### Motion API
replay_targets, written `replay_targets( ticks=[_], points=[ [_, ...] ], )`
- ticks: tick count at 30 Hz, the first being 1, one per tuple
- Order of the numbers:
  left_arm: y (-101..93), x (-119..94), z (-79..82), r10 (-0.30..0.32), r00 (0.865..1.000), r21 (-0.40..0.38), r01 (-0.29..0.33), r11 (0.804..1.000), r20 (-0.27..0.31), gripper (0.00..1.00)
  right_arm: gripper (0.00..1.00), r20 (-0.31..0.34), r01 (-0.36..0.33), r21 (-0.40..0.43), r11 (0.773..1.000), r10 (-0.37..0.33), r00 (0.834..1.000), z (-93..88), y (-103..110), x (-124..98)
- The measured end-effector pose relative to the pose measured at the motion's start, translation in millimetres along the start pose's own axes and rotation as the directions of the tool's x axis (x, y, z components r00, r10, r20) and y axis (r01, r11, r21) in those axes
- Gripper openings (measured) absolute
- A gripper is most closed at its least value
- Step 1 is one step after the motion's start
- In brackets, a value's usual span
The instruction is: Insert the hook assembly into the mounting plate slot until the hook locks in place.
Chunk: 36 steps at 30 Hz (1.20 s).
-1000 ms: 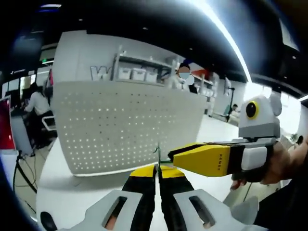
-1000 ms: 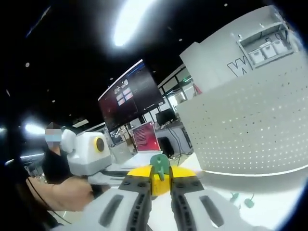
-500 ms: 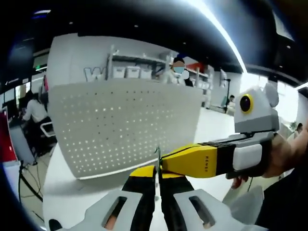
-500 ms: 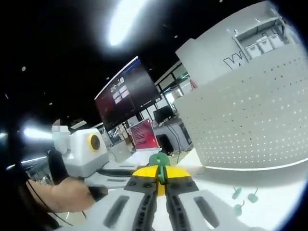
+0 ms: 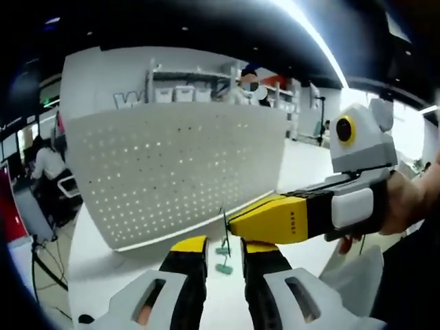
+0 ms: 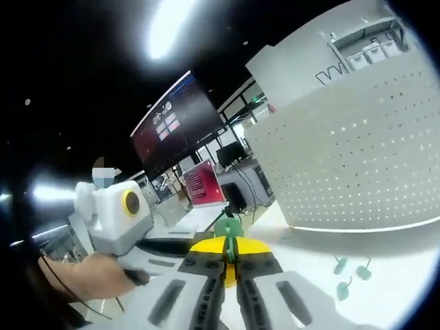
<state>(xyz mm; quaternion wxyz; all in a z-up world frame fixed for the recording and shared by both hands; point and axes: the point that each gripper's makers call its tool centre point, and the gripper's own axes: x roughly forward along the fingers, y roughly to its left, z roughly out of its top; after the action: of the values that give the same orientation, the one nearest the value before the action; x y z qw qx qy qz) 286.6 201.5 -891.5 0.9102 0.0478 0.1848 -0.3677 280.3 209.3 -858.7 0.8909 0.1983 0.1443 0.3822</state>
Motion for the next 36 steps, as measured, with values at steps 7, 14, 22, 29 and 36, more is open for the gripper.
replay_targets(
  ticks=[7,14,22,29,36],
  points=[
    [1.5,-5.2,-5.8,0.011,1.0,-0.025,-0.011,1.0,-0.004,0.5,0.0,0.005,0.011,-0.02,1.0,-0.011,1.0,4.5,-1.1,-0.4],
    [-5.2,-9.8,-9.2,-0.03,0.999,-0.084,0.028,0.996,-0.017,0.84,0.0,-0.002,0.036,-0.073,0.997,-0.037,0.999,4.4,-4.6,1.1],
    [4.0,-19.1,-5.0,-0.039,0.999,-0.119,0.04,0.992,0.012,1.0,0.0,0.029,0.061,-0.127,0.99,-0.058,0.998,7.8,-2.8,8.0],
    [10.7,-17.9,-6.1,-0.041,0.999,-0.147,0.043,0.988,0.021,1.0,0.0,0.184,0.218,-0.213,0.952,-0.18,0.966,38.1,-26.6,3.8],
    [21.1,-19.1,-5.6,-0.013,0.999,-0.209,0.022,0.978,0.041,1.0,0.0,0.315,0.411,-0.29,0.864,-0.319,0.894,67.9,-68.9,7.1]
  ],
)
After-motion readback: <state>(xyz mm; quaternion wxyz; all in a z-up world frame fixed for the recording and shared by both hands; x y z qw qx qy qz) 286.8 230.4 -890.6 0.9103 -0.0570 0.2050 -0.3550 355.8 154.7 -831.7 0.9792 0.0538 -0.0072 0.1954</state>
